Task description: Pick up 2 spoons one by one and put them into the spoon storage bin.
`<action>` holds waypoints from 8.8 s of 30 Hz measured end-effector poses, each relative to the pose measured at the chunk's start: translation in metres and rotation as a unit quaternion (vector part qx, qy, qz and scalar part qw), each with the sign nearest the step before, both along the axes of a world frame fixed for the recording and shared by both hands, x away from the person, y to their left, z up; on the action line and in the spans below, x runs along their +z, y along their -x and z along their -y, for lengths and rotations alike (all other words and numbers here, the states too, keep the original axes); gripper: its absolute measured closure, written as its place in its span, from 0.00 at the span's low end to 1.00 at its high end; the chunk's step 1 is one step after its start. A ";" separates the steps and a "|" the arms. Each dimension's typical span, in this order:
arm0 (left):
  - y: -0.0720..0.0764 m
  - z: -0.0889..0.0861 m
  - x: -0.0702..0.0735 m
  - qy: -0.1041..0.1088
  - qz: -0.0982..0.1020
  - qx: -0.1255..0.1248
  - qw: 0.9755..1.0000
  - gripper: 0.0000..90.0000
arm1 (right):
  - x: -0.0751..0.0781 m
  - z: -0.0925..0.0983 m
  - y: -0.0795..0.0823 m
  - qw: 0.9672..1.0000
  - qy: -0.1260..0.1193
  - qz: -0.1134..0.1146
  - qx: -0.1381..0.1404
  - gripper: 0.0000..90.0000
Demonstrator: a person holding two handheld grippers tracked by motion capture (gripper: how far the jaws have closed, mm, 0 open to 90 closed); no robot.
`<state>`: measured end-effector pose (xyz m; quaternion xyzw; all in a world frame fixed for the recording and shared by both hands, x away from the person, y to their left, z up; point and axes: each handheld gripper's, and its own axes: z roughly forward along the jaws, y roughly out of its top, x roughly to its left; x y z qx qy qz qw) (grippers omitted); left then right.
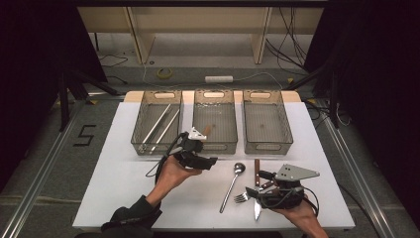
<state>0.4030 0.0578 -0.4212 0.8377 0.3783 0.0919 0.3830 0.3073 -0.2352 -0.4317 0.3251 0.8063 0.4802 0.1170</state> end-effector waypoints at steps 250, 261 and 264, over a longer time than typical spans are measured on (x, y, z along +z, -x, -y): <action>-0.127 0.000 0.015 0.018 -0.032 0.109 0.993 0.92 | -0.002 0.002 -0.003 1.000 -0.005 -0.006 0.004 0.30; -0.130 0.005 0.010 0.019 -0.039 0.111 0.993 0.92 | -0.002 0.002 -0.002 1.000 -0.005 -0.008 0.005 0.30; -0.132 0.006 0.008 0.017 -0.045 0.109 0.993 0.92 | -0.002 0.002 -0.003 1.000 -0.005 -0.008 0.005 0.30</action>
